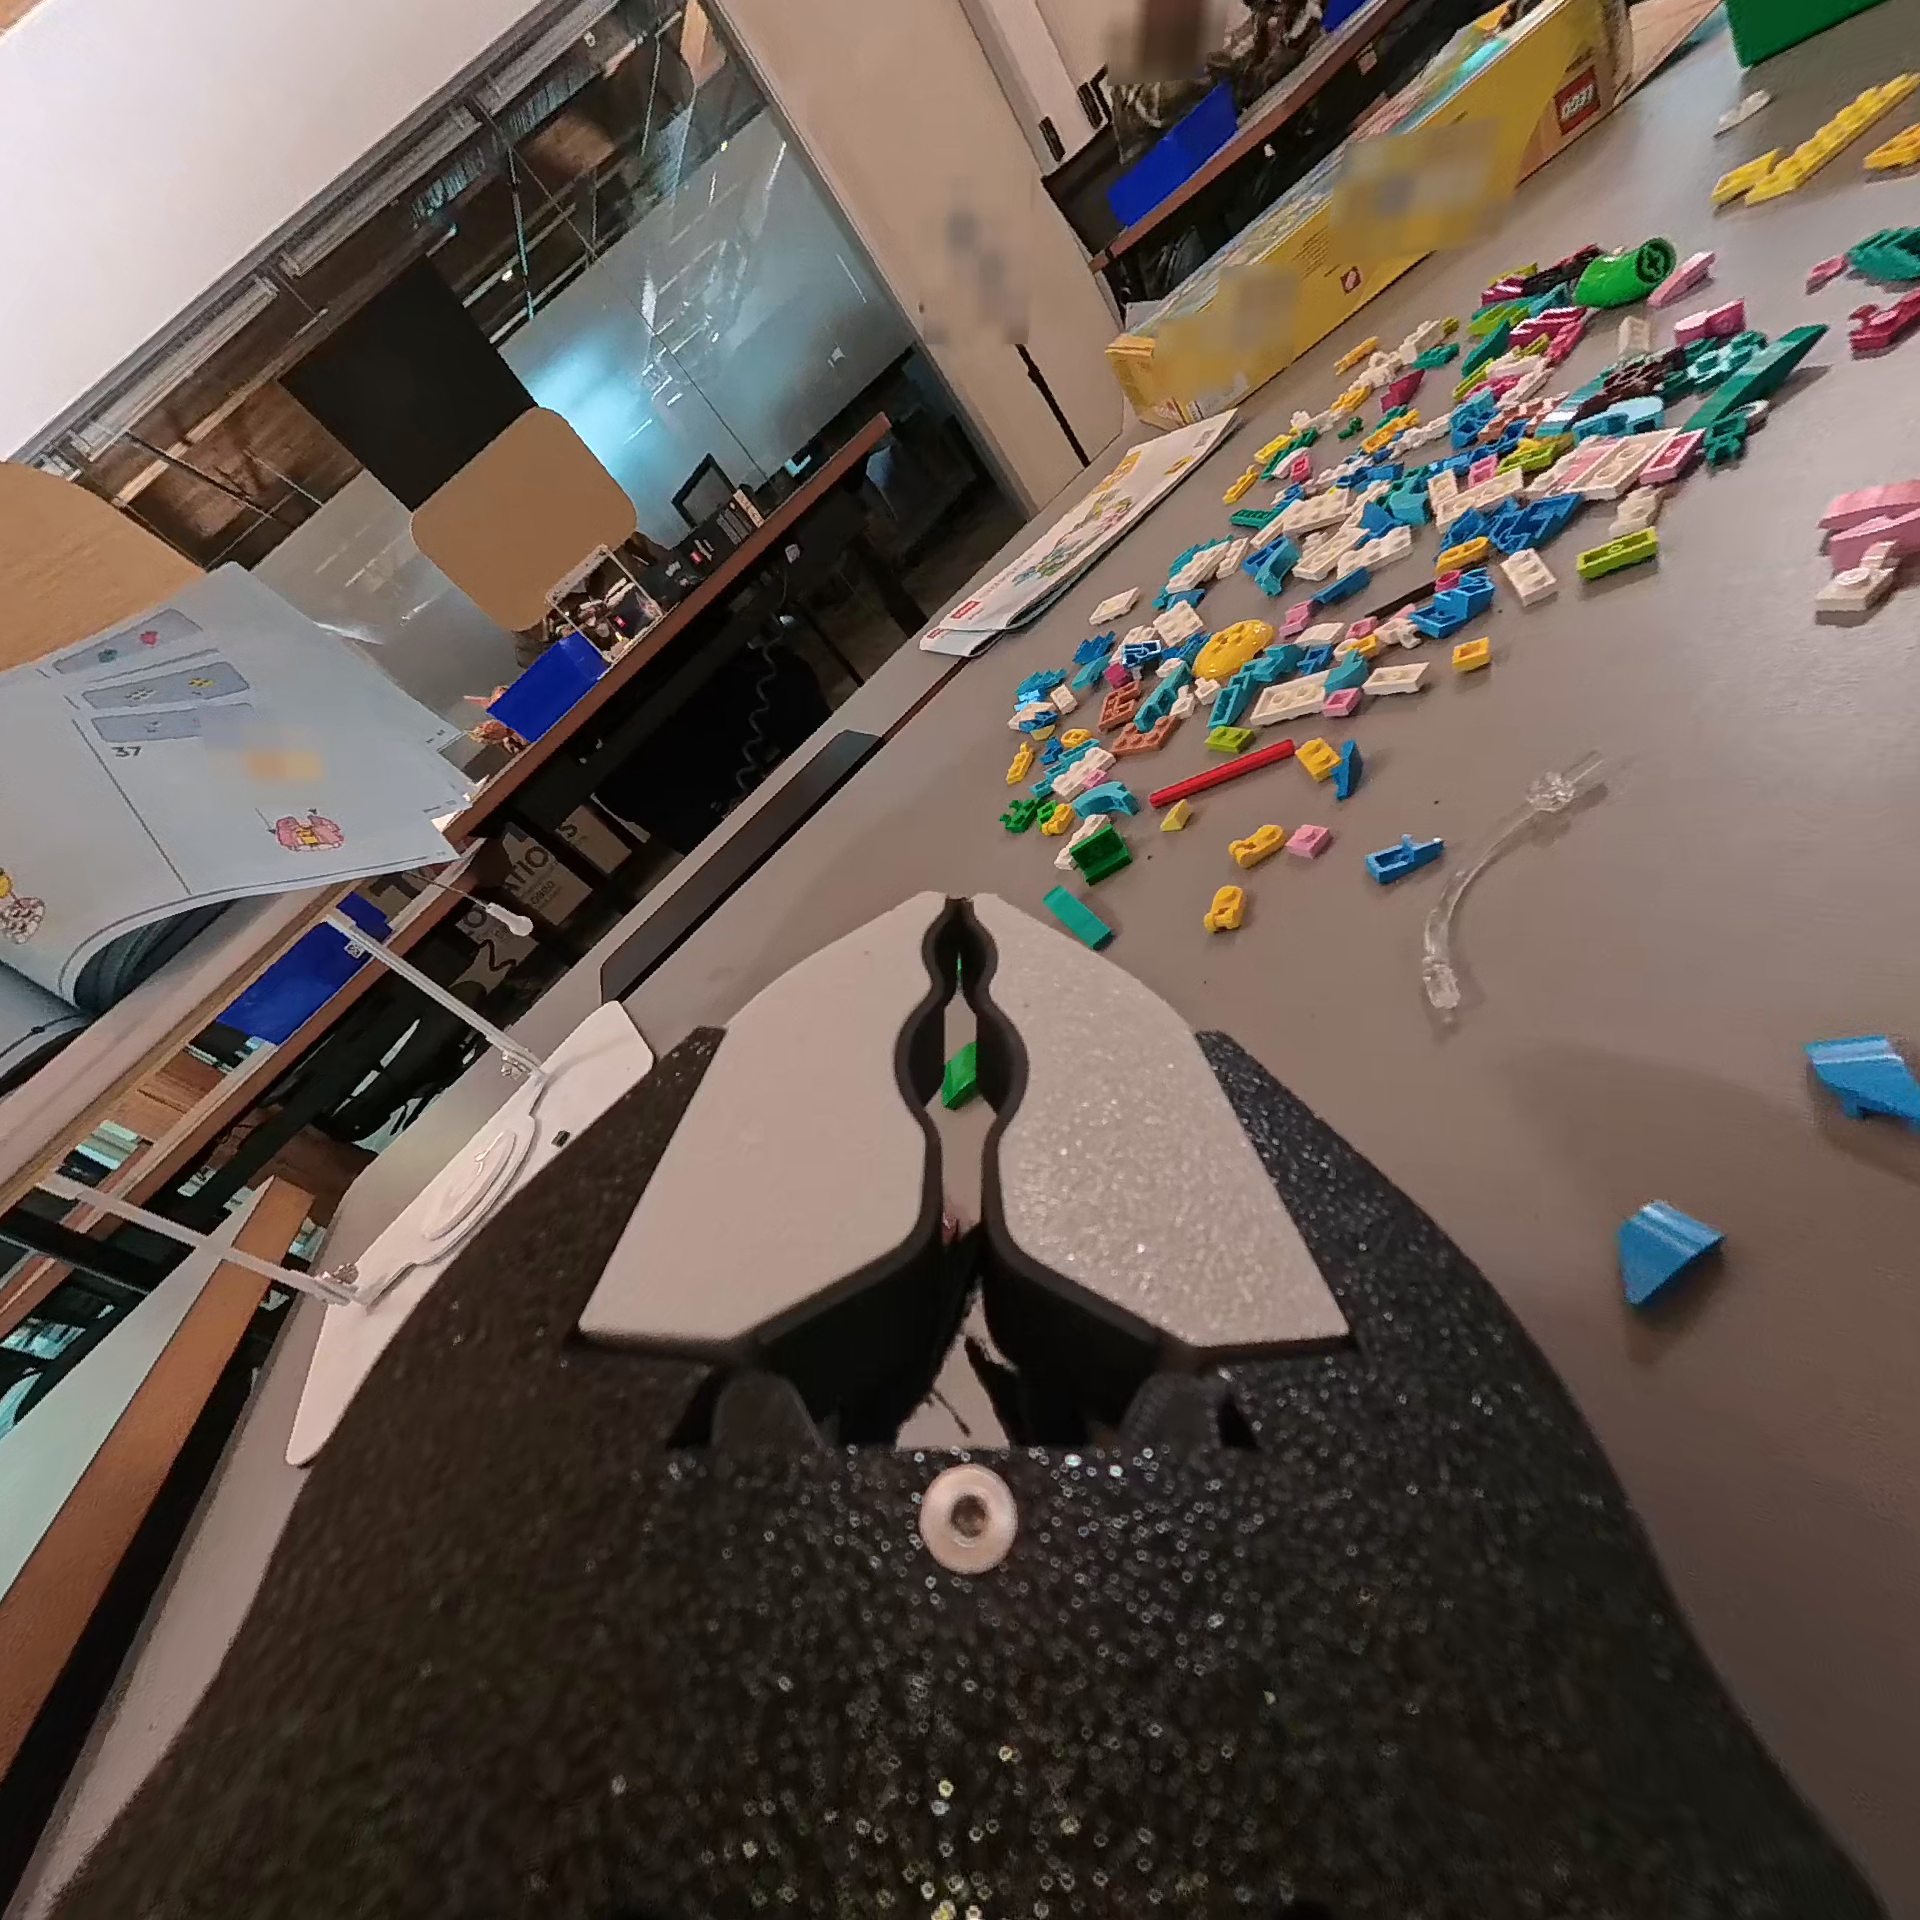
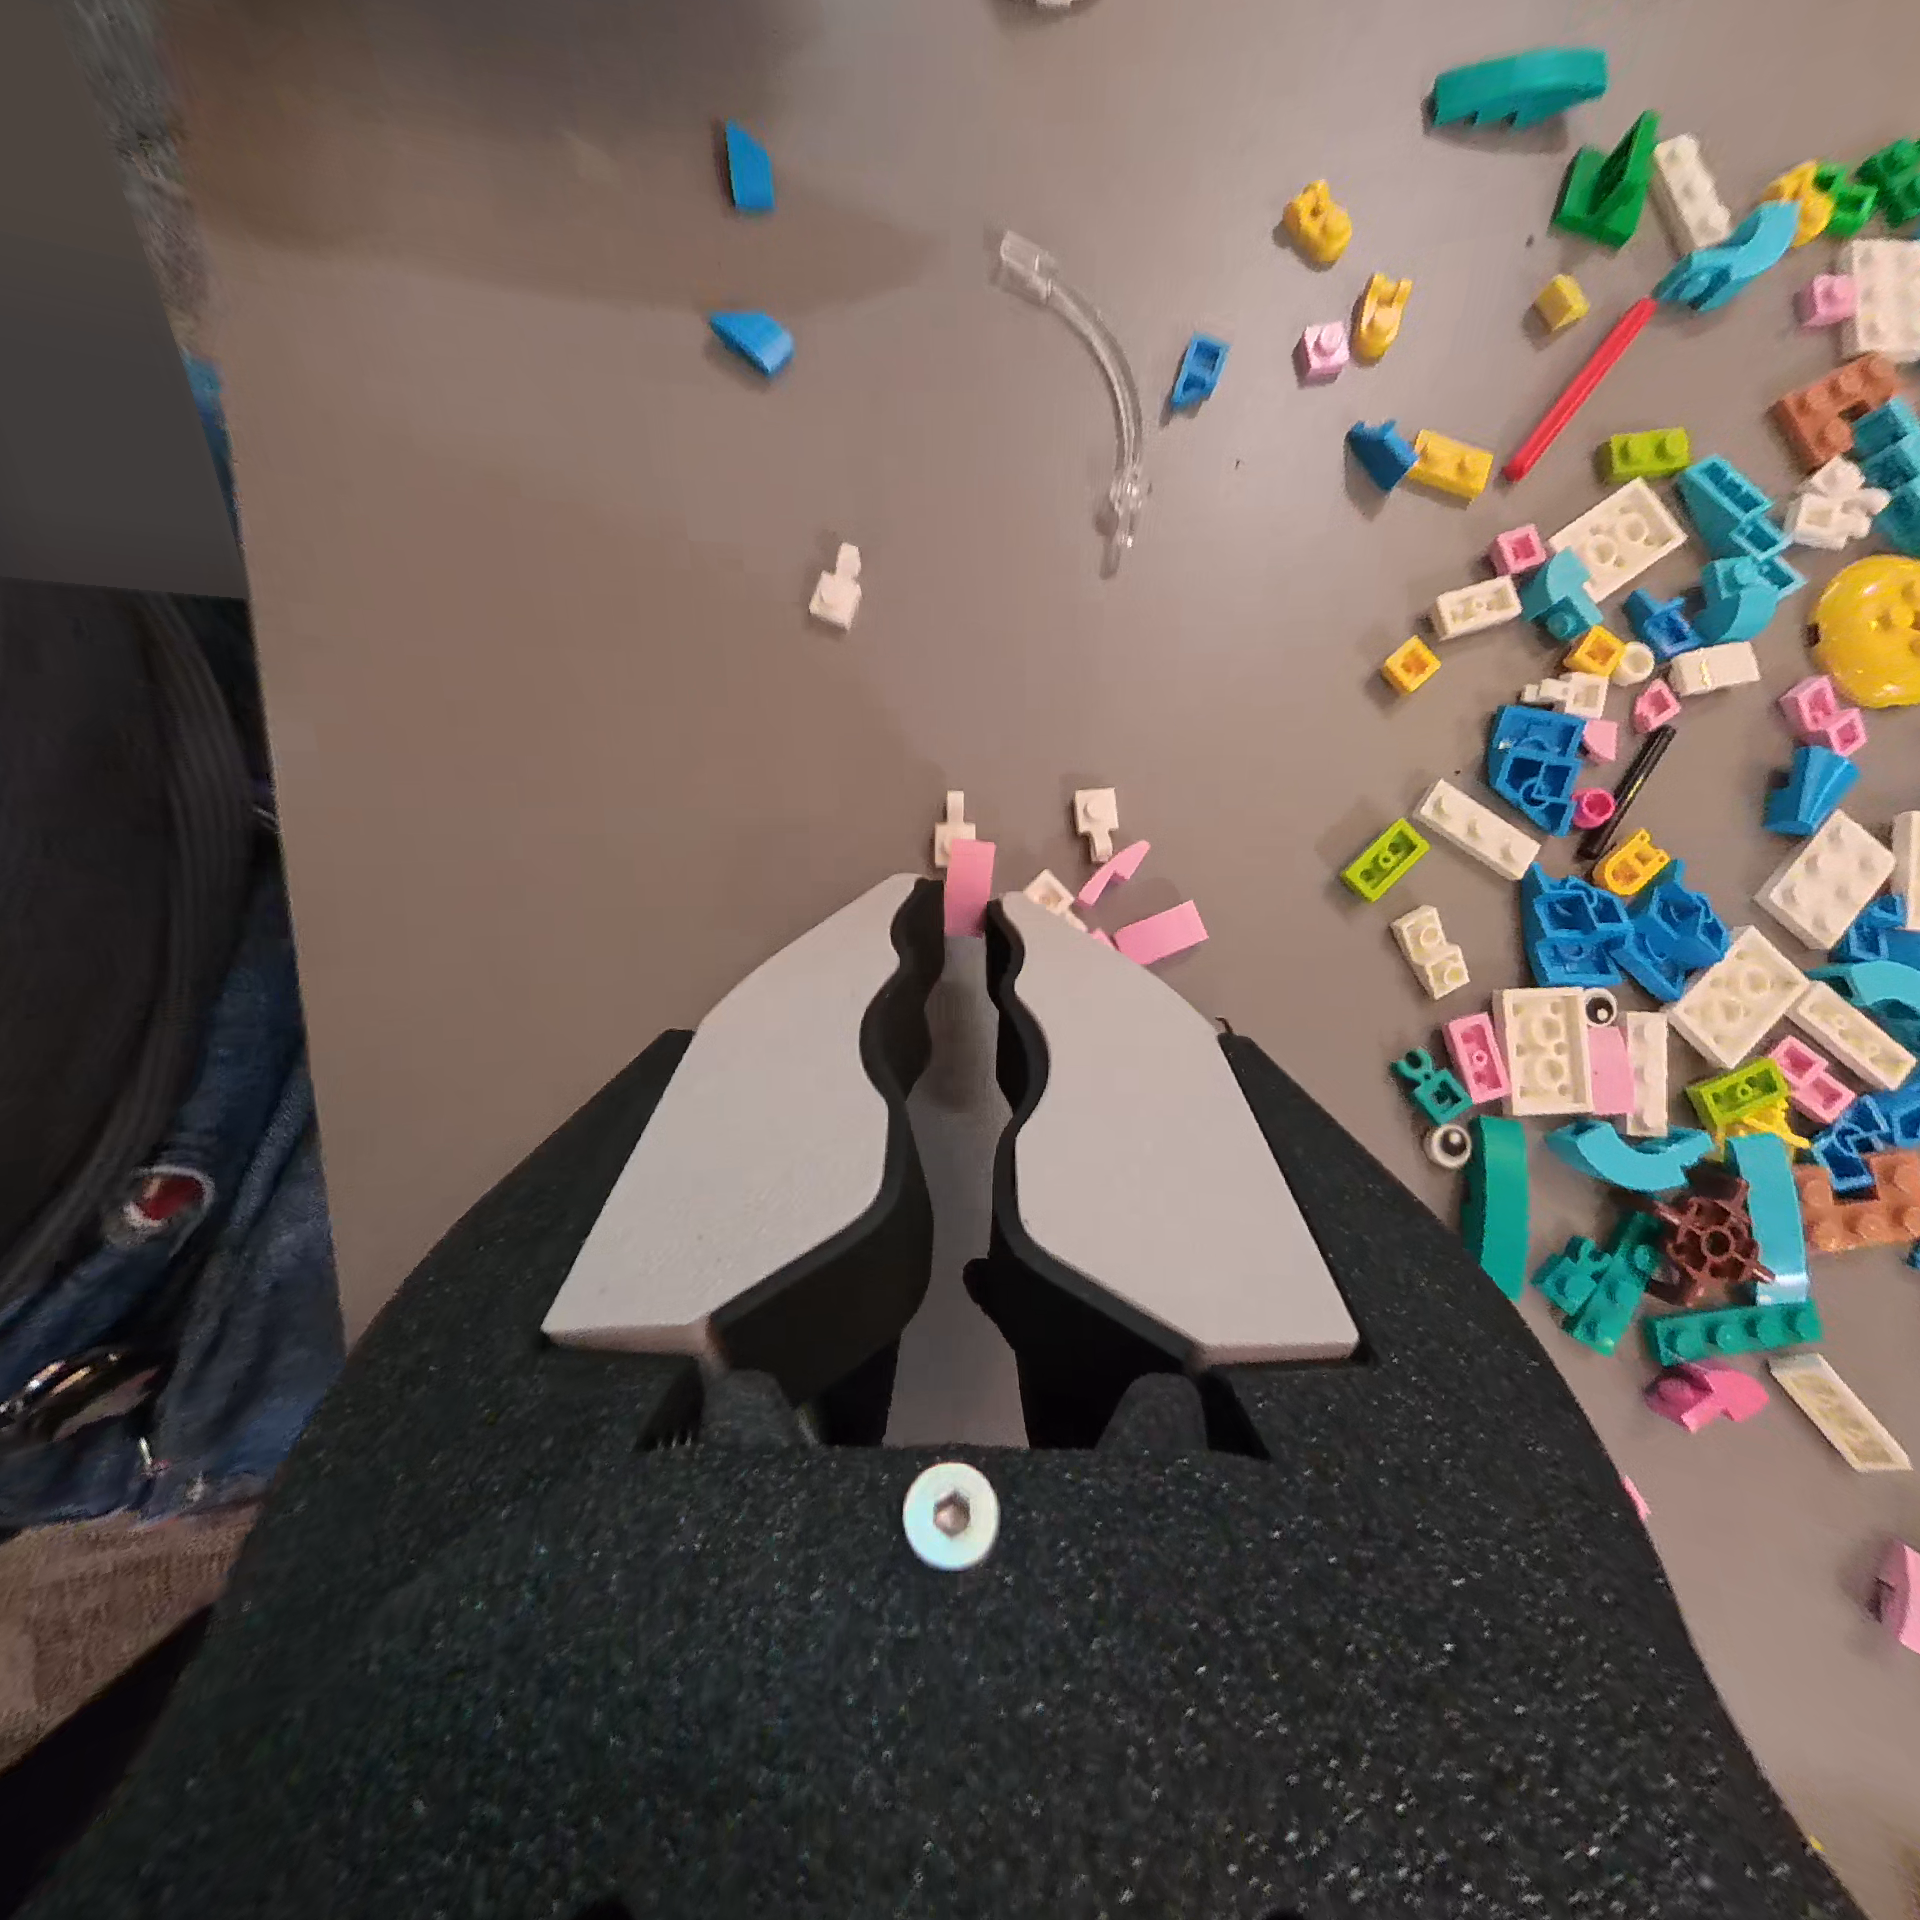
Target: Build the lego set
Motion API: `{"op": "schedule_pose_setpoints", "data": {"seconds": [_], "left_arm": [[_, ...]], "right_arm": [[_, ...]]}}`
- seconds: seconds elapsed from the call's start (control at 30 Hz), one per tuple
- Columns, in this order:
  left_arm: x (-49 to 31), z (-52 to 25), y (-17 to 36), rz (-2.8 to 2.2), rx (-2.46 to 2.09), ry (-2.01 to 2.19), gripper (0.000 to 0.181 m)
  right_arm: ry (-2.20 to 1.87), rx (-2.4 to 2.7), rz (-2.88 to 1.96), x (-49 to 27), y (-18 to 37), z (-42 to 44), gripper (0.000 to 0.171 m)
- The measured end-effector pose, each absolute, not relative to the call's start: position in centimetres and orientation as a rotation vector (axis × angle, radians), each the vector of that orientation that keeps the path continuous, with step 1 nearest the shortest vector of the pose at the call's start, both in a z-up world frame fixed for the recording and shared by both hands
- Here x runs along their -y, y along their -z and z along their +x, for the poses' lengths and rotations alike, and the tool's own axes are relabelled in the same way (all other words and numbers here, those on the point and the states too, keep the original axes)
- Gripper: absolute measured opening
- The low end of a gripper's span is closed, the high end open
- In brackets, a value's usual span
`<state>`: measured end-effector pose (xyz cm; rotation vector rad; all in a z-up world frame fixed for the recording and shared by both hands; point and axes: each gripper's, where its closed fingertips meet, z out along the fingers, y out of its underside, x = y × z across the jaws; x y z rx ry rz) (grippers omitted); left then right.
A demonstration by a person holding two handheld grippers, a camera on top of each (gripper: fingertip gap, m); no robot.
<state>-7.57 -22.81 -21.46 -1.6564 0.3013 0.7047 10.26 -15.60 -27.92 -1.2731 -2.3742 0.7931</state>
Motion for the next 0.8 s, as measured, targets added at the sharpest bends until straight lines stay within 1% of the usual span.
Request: {"op": "schedule_pose_setpoints", "data": {"seconds": [0.27, 0.43, 0.63, 0.8], "left_arm": [[22.7, -7.2, 21.5, -1.652, -0.332, -0.711, 0.000], [22.8, -7.2, 21.5, -1.650, -0.332, -0.706, 0.000], [22.6, -7.0, 21.9, -1.665, -0.366, -0.705, 0.000], [22.4, -6.1, 21.7, -1.625, -0.445, -0.770, 0.000]], "right_arm": [[-0.848, 2.290, -1.130, 16.8, 26.5, 7.8, 0.007], [-0.980, 2.299, -1.058, 17.6, 26.4, 6.1, 0.007], [-0.972, 2.174, -0.973, 14.9, 25.5, 3.8, 0.007], [-1.143, 1.989, -0.916, 14.1, 23.6, 3.4, 0.007]]}}
